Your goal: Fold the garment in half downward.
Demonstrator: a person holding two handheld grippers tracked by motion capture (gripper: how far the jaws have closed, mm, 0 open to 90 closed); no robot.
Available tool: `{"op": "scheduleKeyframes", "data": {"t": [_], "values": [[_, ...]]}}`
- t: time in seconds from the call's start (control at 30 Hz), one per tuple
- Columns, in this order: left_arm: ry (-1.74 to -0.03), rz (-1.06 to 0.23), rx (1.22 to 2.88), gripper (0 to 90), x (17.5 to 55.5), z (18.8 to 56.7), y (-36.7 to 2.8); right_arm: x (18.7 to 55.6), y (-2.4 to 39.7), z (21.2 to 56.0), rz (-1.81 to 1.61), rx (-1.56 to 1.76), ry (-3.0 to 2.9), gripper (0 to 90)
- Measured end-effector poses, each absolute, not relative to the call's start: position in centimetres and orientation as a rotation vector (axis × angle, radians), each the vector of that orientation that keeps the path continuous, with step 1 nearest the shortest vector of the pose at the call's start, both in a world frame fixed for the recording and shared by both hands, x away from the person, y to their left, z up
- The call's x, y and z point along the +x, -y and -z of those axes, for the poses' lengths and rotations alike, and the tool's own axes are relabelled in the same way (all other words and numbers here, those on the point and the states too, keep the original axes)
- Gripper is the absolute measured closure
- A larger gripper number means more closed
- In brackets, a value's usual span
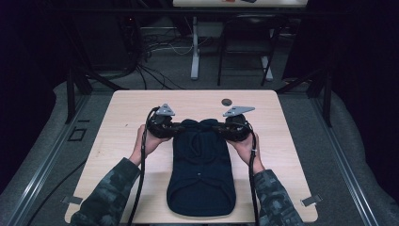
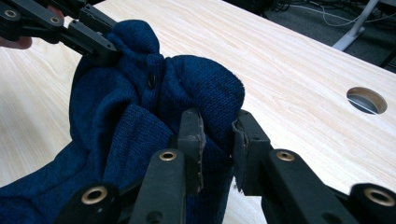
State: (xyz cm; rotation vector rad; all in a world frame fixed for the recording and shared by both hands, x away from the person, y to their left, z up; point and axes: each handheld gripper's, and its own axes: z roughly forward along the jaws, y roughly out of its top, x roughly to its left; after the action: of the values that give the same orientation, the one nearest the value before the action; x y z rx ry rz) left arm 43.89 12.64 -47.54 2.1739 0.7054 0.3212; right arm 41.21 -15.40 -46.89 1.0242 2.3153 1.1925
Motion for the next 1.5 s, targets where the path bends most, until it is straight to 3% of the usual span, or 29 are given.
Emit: {"op": "scheduleKeyframes", "data": {"t": [0.3, 0.47, 0.73, 1.0, 1.2, 1.37, 1.43, 1.5], "values": [[-0.656, -0.381, 2.166, 77.0, 43.5, 46.5, -12.3, 41.6, 16.6, 46.4, -1.298, 1.054, -2.357, 73.1], [-0.626, -0.394, 2.174, 77.3, 43.3, 46.0, -12.1, 41.8, 16.5, 46.3, -1.254, 1.087, -2.413, 67.7], [-0.575, -0.437, 2.171, 77.3, 42.6, 45.2, -12.1, 41.4, 16.1, 46.0, -1.217, 1.044, -2.375, 75.8], [-0.538, -0.492, 2.176, 77.3, 42.0, 44.4, -12.1, 41.5, 16.0, 45.7, -1.253, 1.019, -2.291, 76.0], [-0.526, -0.493, 2.176, 77.3, 41.7, 45.1, -12.0, 41.8, 16.4, 46.5, -1.306, 1.112, -2.367, 69.9], [-0.488, -0.518, 2.183, 77.3, 41.5, 45.0, -11.3, 42.2, 16.1, 47.1, -1.262, 1.164, -2.415, 57.3], [-0.476, -0.519, 2.18, 77.3, 41.3, 45.0, -11.0, 42.2, 16.0, 47.2, -1.244, 1.16, -2.424, 60.4], [-0.474, -0.51, 2.174, 77.3, 41.2, 45.0, -11.0, 41.9, 16.0, 47.2, -1.242, 1.134, -2.39, 71.4]]}}
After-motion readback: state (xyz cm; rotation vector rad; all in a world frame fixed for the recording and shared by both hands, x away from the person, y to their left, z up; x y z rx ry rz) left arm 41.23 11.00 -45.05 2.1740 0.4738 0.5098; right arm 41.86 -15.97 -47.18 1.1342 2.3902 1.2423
